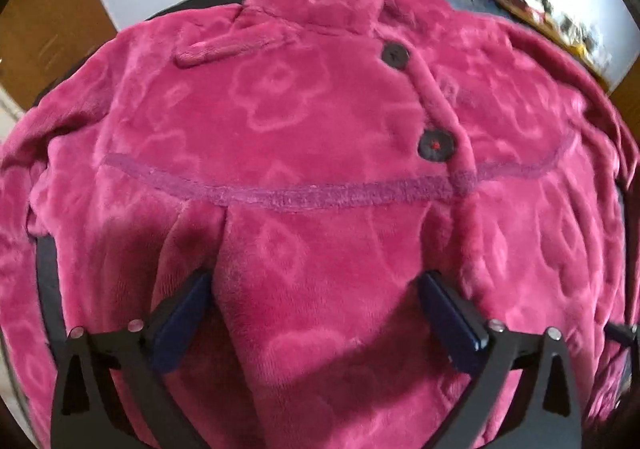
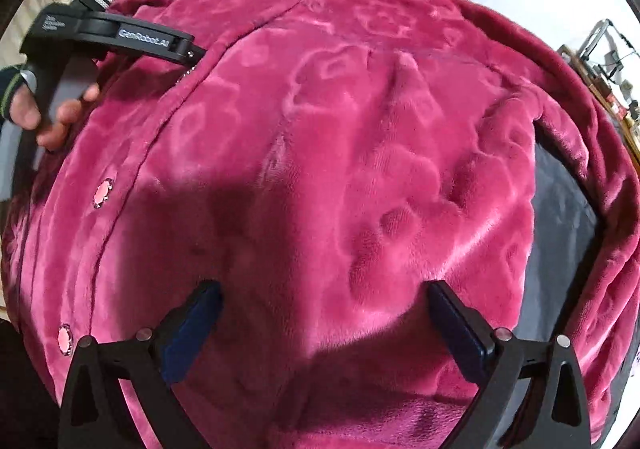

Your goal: Fold clothes

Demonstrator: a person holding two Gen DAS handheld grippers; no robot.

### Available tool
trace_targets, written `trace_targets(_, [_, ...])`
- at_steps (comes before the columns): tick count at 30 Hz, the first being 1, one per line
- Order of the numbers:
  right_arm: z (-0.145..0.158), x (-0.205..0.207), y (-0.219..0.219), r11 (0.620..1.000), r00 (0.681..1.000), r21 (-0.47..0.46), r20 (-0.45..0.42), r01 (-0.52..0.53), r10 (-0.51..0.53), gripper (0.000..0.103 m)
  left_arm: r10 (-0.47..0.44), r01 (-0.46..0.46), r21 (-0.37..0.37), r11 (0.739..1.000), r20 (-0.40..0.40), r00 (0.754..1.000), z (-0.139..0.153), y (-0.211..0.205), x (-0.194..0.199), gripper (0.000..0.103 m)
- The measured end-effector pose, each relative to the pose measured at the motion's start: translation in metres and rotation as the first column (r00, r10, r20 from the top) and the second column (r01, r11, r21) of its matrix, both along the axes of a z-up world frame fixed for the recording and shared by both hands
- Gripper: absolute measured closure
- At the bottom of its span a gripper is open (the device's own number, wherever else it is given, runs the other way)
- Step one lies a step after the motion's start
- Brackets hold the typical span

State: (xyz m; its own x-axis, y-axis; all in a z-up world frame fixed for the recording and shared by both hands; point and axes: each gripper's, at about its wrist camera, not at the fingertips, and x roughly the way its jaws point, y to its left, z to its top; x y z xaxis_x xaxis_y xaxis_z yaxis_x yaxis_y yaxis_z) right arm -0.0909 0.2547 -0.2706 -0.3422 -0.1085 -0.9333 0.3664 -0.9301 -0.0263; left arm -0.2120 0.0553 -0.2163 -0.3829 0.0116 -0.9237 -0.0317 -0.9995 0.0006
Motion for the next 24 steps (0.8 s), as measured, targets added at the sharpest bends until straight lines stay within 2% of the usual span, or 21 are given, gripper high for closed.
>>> trace_targets(5, [0.000,0.001,-0.001,1.000,1.000,-0.007,-0.018,-0.002,0.002,0.000,0.012,-0.012,0.007,1.000,-0.135,0.991,-0.001,-0.001,0.018,0.000])
trace_targets(7, [0.000,0.001,-0.003,1.000,1.000,-0.007,-0.020,0.002,-0.002,0.000,0.020,-0.020,0.004,1.000,-0.157,0.987,-0.001,0.000,0.022,0.000])
trace_targets(10, [0.001,0.001,-0.003,1.000,1.000,-0.010,-0.023,-0.003,0.003,0.000,0.063,-0.063,0.001,0.998,-0.100,0.993,0.001,0.000,0.017,0.000])
trace_targets(13, [0.014,0.006,0.004,0.998,0.999,-0.052,-0.042,-0.022,0.020,0.004,0.128,-0.128,0.008,0.992,0.003,0.992,0.009,-0.001,0.017,0.000])
trace_targets(15, [0.030,0.016,0.015,0.998,0.996,-0.061,-0.087,-0.035,0.029,0.005,0.165,-0.165,0.026,0.986,-0.003,0.986,0.021,0.000,0.028,0.000])
trace_targets(18, [0.058,0.041,0.050,0.999,0.979,-0.013,-0.196,-0.053,0.049,0.005,0.201,-0.198,0.056,0.978,-0.037,0.979,0.043,0.010,0.052,0.000])
trace_targets(20, [0.066,0.057,0.084,0.998,0.970,0.025,-0.232,-0.064,0.068,0.005,0.208,-0.206,0.063,0.977,-0.034,0.978,0.050,0.023,0.068,0.000])
trace_targets(22, [0.063,0.069,0.111,0.992,0.968,0.084,-0.227,-0.090,0.107,0.005,0.212,-0.210,0.061,0.976,-0.028,0.977,0.054,0.039,0.082,0.000])
trace_targets(24, [0.055,0.082,0.141,0.981,0.970,0.143,-0.186,-0.131,0.156,0.005,0.206,-0.205,0.050,0.977,-0.017,0.978,0.053,0.060,0.094,0.000])
